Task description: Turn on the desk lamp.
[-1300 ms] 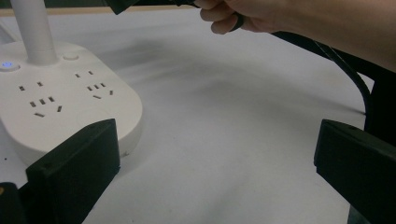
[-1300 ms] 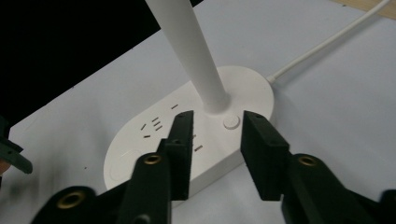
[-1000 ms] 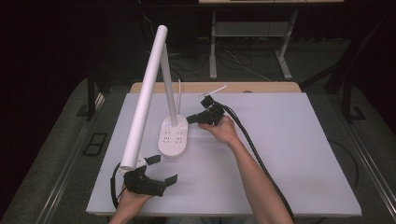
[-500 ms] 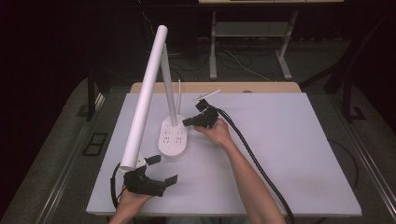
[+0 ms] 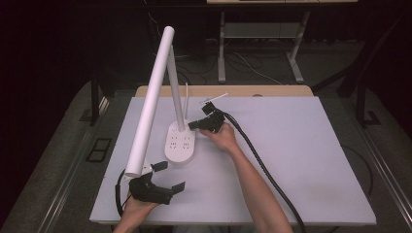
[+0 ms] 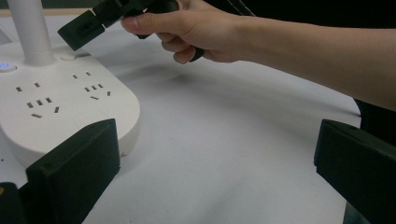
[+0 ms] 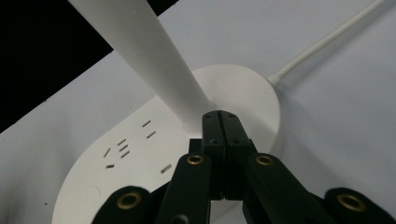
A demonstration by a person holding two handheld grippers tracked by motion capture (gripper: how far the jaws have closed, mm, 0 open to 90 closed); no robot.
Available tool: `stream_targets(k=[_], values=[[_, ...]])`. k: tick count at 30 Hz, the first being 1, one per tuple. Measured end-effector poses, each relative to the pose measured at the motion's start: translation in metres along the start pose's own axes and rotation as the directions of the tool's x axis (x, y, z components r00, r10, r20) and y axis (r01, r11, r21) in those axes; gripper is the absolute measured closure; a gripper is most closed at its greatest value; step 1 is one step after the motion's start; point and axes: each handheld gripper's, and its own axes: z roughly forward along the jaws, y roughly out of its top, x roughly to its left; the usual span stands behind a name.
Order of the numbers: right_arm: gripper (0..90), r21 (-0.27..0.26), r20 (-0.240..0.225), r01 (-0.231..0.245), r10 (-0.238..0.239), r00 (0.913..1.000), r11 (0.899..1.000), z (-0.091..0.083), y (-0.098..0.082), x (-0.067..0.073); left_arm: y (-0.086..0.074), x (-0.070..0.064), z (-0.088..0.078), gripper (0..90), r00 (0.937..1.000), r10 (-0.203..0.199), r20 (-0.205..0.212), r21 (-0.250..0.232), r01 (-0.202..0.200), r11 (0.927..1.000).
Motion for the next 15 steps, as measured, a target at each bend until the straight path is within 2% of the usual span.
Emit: stream_targets(k=[2, 10, 15], values=[[89.7, 0.014, -0.002, -0.001, 0.001, 1.0, 1.0, 0.0025, 0.0012, 0.0007, 0.0, 0.0003, -0.0004, 0.0, 1.0, 0.0, 0.001, -0.001, 0.0, 1.0], [89.8, 0.016, 0.0, 0.0, 0.0, 1.0, 1.0, 0.0077, 0.0001, 0.0015, 0.0, 0.0003, -0.0006, 0.0, 1.0, 0.0, 0.001, 0.0, 0.0, 1.0], [89.8, 0.02, 0.024, 0.033, -0.034, 0.9992, 0.999, 0.0079, 0.0005, 0.0046, -0.0001, 0.0003, -0.0002, 0.0, 1.0, 0.0, 0.001, 0.001, 0.0, 1.0]])
